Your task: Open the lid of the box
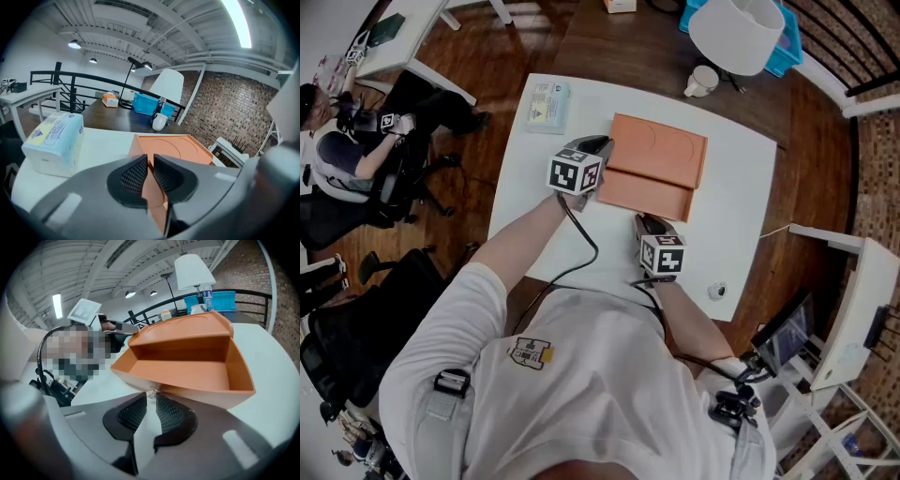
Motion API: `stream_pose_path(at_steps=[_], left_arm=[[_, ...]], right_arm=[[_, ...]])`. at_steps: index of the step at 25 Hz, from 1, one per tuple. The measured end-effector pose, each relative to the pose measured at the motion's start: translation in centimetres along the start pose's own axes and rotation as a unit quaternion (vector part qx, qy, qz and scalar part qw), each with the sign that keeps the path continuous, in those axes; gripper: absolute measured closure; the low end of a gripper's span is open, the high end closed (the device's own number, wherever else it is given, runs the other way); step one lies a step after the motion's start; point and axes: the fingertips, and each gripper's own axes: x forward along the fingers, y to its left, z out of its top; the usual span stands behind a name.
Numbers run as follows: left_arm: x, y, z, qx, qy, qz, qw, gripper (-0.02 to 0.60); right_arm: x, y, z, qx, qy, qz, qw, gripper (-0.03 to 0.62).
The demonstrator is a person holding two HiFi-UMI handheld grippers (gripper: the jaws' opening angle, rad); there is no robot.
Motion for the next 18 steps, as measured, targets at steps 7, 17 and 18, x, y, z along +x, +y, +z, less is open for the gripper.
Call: stream_pose_path(at_steps=[7,17,18], left_arm=[[-0.4,-0.1,-0.6,0.003,0.002,0.001,1.0,0.538],[-5.1,-0.6,-2.1,-0.033,-0.031,0.006,0.999,0.538],[-6.7,-0.9,-3.1,-0.045,-0.035,0.003,0.9984,0.538]], right_arm=[[-1.4,1.6,-3.3,0.002,0.011,0.004,1.0,0.534],[-5.0,0.7,-4.5,0.024,-0.029,0.041,0.998,0.454],[-5.7,0.6,-4.8,0.02,-0.038,0.045,0.998,0.464]])
